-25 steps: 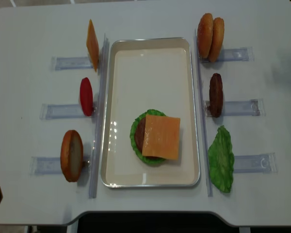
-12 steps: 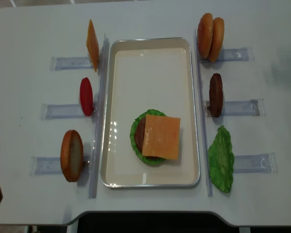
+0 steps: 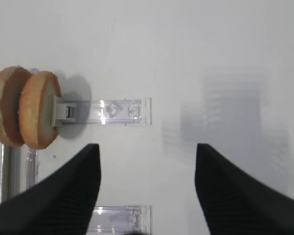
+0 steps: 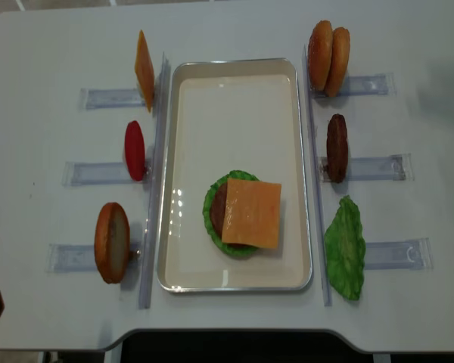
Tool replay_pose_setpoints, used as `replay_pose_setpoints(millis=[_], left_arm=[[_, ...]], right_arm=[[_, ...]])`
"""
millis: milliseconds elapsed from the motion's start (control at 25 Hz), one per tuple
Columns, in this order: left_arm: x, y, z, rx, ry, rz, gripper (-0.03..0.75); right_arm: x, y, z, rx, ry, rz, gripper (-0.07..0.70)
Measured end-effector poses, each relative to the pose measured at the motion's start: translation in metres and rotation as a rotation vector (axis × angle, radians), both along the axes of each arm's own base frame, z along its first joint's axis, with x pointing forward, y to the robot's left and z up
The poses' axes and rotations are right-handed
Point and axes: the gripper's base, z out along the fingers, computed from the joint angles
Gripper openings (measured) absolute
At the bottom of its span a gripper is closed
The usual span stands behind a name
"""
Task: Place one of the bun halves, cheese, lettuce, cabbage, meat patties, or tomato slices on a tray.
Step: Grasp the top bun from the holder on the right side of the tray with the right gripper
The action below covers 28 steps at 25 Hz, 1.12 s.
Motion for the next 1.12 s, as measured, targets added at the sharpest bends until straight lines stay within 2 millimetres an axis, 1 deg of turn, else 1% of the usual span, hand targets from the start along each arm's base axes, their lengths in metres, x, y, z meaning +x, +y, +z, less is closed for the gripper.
replay_pose_setpoints(millis=[320,440,640,720,800,1000,1120], left_arm=[[0.0,0.0,0.0,0.0,0.0,0.0,0.0],[0.0,0.0,0.0,0.0,0.0,0.0,0.0],[0.0,0.0,0.0,0.0,0.0,0.0,0.0],[0.0,0.0,0.0,0.0,0.0,0.0,0.0],[0.0,0.0,0.0,0.0,0.0,0.0,0.0],[0.0,0.0,0.0,0.0,0.0,0.0,0.0],[0.0,0.0,0.0,0.0,0.0,0.0,0.0]], right_arm=[[0.026,-0.002,-0.007,-0.009,-0.012,0.0,0.405],[0.028,-0.002,-0.008,-0.008,-0.011,-0.013,0.405],[0.028,-0.002,-0.007,0.015,-0.004,-0.096,0.405],[0.028,0.007,-0.007,0.024,-0.001,-0.098,0.405],[0.028,0.021,-0.007,0.032,0.002,-0.082,0.405],[0.024,0.066,-0.007,0.055,0.011,-0.017,0.405],[0.02,0.09,-0.007,0.071,0.019,0.008,0.405]])
